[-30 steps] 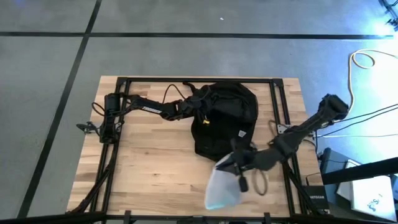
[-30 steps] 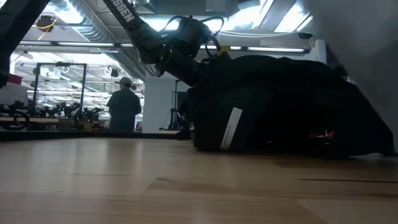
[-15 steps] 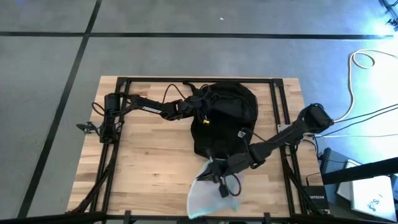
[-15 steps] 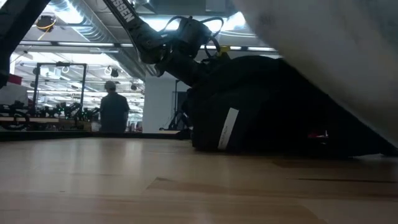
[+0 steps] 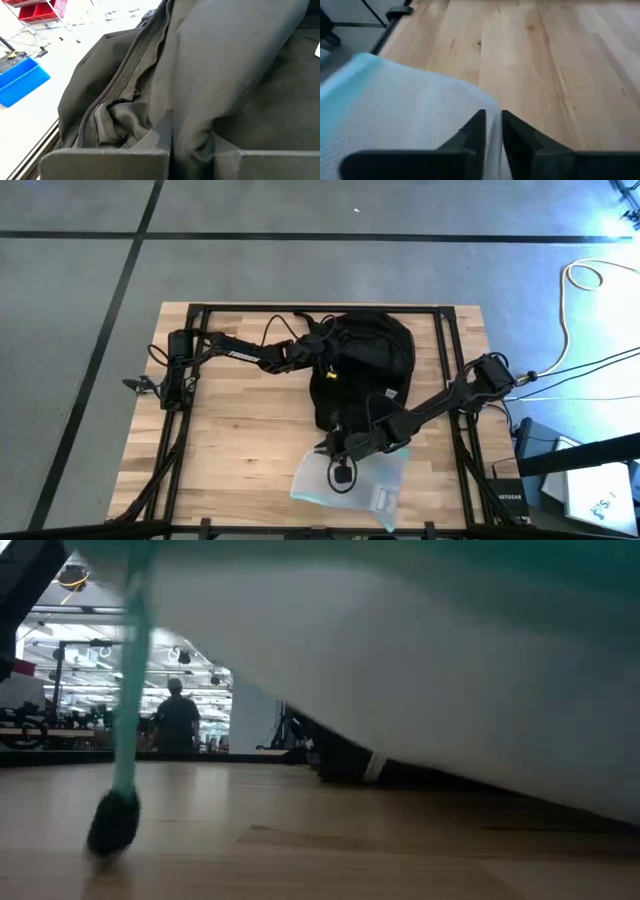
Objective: Unpack backpack
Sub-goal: Remove the blue zip bag from the black backpack, then remove the black cellphone from the black backpack
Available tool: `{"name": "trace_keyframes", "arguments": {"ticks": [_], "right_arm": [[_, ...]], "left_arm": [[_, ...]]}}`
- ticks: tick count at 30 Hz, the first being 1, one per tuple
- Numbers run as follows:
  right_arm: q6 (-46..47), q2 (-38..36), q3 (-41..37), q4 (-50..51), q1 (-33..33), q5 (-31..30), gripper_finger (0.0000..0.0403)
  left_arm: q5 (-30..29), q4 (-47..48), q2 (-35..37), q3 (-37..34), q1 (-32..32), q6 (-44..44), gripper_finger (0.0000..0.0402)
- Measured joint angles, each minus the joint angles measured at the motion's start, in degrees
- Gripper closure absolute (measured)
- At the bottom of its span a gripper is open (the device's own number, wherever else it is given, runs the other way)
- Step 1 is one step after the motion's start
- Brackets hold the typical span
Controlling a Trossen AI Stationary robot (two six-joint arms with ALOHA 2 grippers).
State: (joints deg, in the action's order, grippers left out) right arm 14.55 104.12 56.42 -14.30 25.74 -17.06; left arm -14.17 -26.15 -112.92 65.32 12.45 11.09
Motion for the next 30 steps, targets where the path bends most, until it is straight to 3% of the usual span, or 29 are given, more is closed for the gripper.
{"name": "trace_keyframes", "arguments": {"ticks": [4,9,12,19,22,26,30], "right_arm": [[-0.1,0.0,0.0,-2.5,0.1,0.1,0.0275],[-1.9,-0.5,0.0,-11.1,0.2,10.3,0.0176],[-3.7,-3.9,0.0,-8.1,0.2,15.3,0.014],[-4.6,-18.5,0.0,8.1,0.2,8.2,0.0135],[-4.4,-23.7,0.0,14.7,0.2,0.5,0.0146],[-2.8,-25.8,0.0,25.9,0.0,-10.1,0.016],[-1.0,-25.5,0.0,32.1,0.0,-9.8,0.017]], "left_arm": [[0.0,0.0,0.0,0.0,0.0,0.0,0.04],[0.0,0.2,0.0,0.0,-0.1,0.1,0.04],[0.0,0.3,0.0,0.0,-0.1,0.3,0.04],[-0.2,0.5,0.0,0.0,-1.2,1.2,0.04],[-0.2,0.5,0.0,0.0,-2.1,1.2,0.04],[-0.2,0.4,0.0,0.0,-3.7,0.8,0.04],[-0.2,0.2,0.0,0.0,-5.8,-0.1,0.04]]}}
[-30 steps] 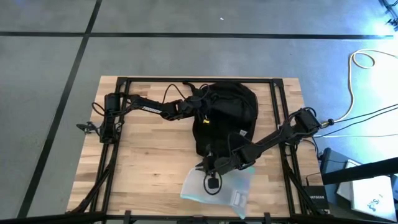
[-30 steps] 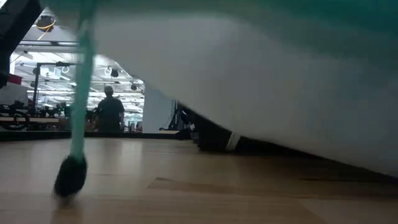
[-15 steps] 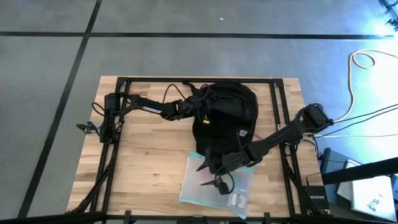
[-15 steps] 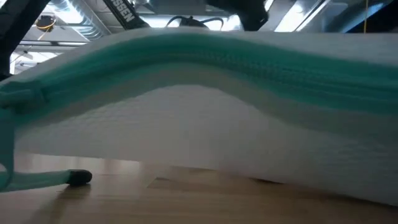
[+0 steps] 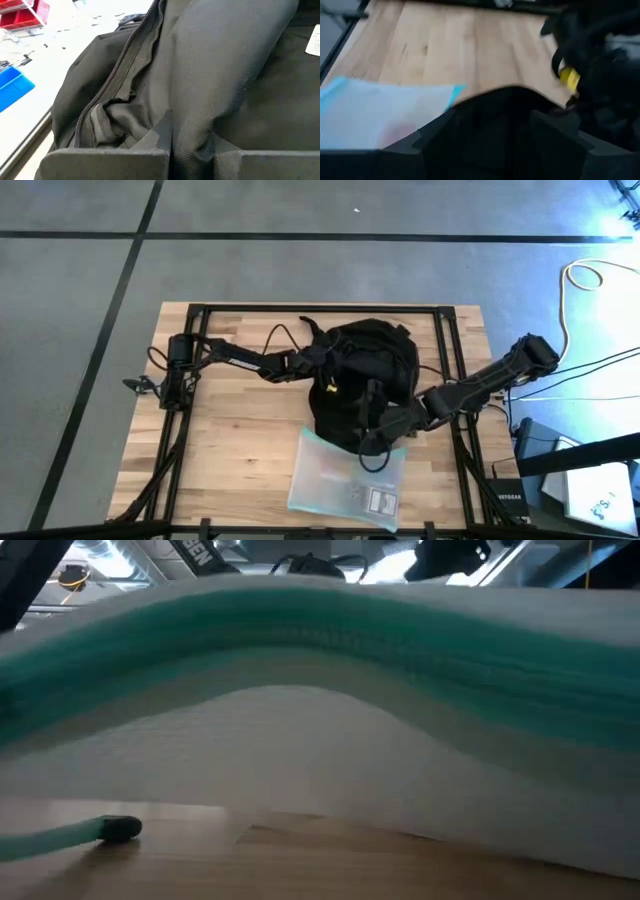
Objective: Unpack backpack
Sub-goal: Remove the black cellphone from the black backpack
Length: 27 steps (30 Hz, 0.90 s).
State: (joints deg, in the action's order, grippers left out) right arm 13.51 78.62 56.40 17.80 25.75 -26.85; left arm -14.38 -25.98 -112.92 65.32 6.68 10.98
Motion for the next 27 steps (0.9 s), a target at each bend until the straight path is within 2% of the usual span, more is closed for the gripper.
{"name": "trace_keyframes", "arguments": {"ticks": [3,6,13,16,23,27], "right_arm": [[1.3,0.0,0.0,4.9,0.2,0.8,0.0175],[4.5,0.1,0.0,9.4,0.1,-1.7,0.018],[8.1,0.1,0.0,10.6,0.4,-2.9,0.0196],[8.1,0.1,0.0,11.2,0.5,-3.8,0.0203],[7.6,0.3,-1.8,15.4,0.5,-6.7,0.0214],[6.8,0.4,-3.4,15.4,0.5,-7.5,0.0214]], "left_arm": [[-0.7,-0.9,0.0,0.0,-1.5,0.0,0.04],[-1.8,-2.4,0.0,0.0,-2.5,0.6,0.04],[-6.2,-3.5,0.0,0.0,-3.4,1.8,0.0394],[-6.2,-3.6,0.0,0.0,-3.4,3.6,0.0364],[-7.3,-6.7,0.2,0.0,-3.6,4.0,0.0267],[-7.7,-9.7,1.0,0.0,-3.8,5.8,0.0236]]}}
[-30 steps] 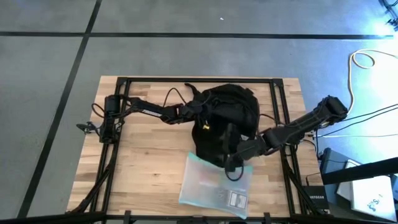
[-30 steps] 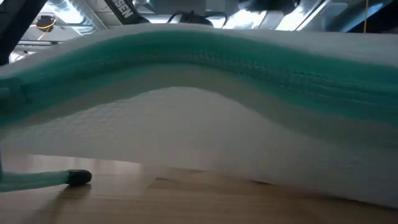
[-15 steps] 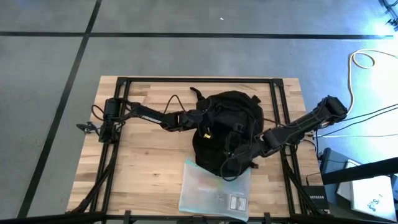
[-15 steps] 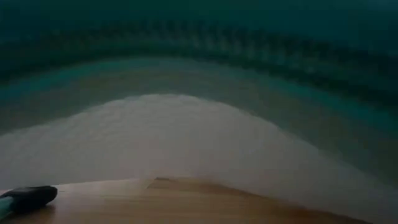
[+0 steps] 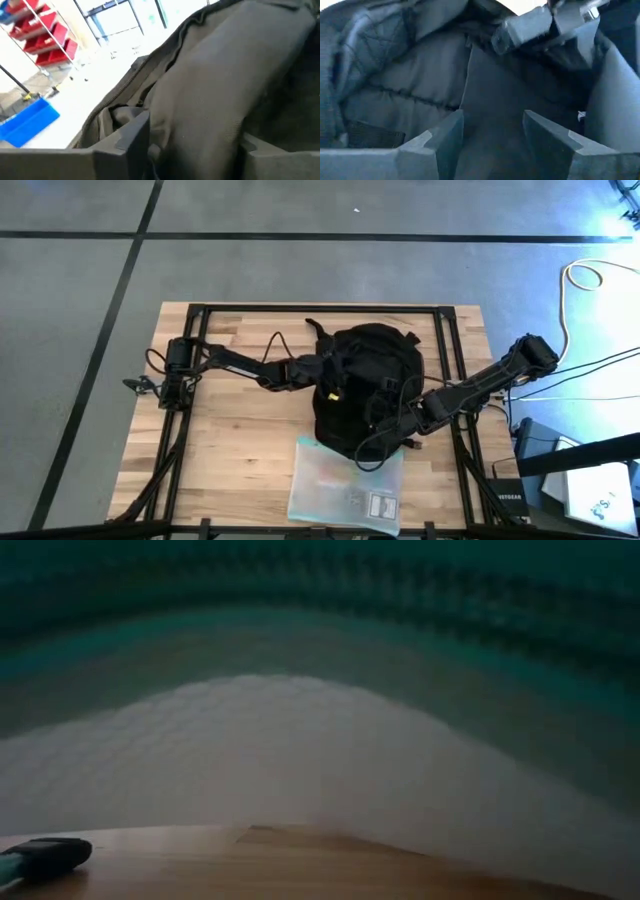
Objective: Unpack backpack
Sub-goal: Remove the black cellphone from the black backpack
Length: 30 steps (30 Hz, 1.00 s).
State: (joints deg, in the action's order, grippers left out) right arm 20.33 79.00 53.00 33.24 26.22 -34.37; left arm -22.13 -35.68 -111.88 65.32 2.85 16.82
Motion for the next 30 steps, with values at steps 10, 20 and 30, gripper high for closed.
{"name": "trace_keyframes", "arguments": {"ticks": [10,20,30], "right_arm": [[-1.3,0.0,-0.3,-4.5,0.0,0.3,0.0214],[-4.0,1.8,-0.3,-7.4,-1.2,1.0,0.0202],[-0.8,3.7,-0.2,0.2,-9.3,-5.1,0.0169]], "left_arm": [[-3.6,6.5,0.8,0.0,1.3,7.2,0.0253],[2.0,7.3,0.9,2.0,1.2,4.5,0.0391],[-0.7,9.8,1.0,5.3,-1.3,5.6,0.0393]]}}
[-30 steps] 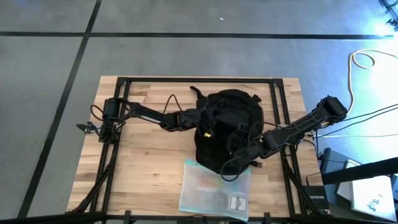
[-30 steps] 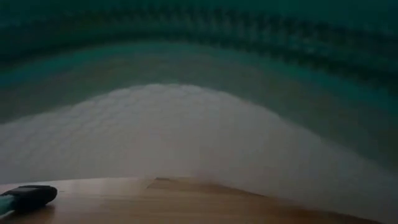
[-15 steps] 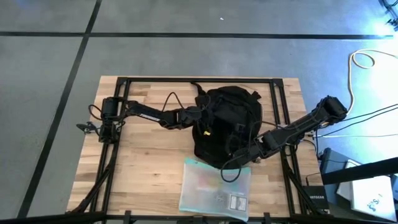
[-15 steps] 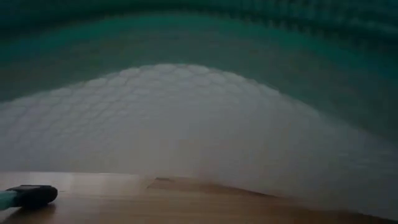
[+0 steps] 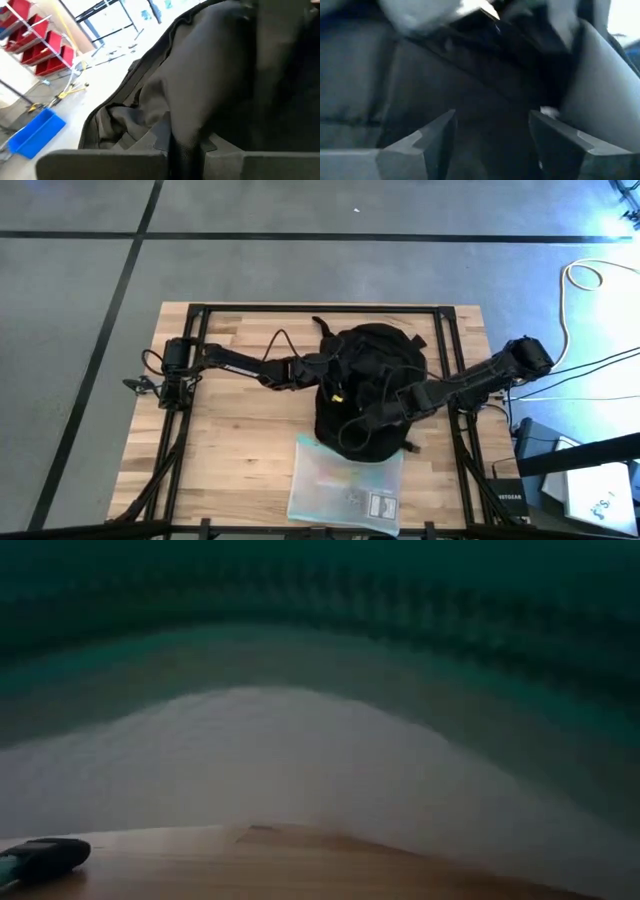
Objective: Unpack backpack
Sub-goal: Remove the black cellphone from the black backpack
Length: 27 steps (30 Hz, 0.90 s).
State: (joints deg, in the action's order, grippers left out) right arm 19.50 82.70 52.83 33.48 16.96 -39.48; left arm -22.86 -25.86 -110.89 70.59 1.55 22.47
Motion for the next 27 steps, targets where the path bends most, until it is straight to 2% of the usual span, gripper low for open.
{"name": "trace_keyframes", "arguments": {"ticks": [4,9,14,19,22,27], "right_arm": [[1.1,0.0,0.2,0.7,-4.2,4.3,0.0158],[0.2,0.4,0.1,0.8,-6.4,4.1,0.0145],[-1.4,0.5,0.0,1.3,-5.9,2.0,0.0144],[-3.1,0.4,-3.5,-1.4,-5.7,1.5,0.0145],[-2.3,0.1,-8.3,-7.7,-6.1,1.2,0.0146],[-3.1,-4.3,-19.2,-28.0,-6.8,3.8,0.0146]], "left_arm": [[-3.7,0.5,0.0,0.0,-1.0,1.2,0.0393],[-5.1,0.3,0.0,0.0,-1.6,0.1,0.0394],[-5.3,1.0,0.2,0.0,-1.9,-0.7,0.0394],[-5.1,1.3,0.2,0.0,-1.9,-1.5,0.0394],[-5.0,1.4,0.2,0.0,-1.9,-1.7,0.0394],[-5.0,1.4,0.2,0.0,-2.1,-1.9,0.0394]]}}
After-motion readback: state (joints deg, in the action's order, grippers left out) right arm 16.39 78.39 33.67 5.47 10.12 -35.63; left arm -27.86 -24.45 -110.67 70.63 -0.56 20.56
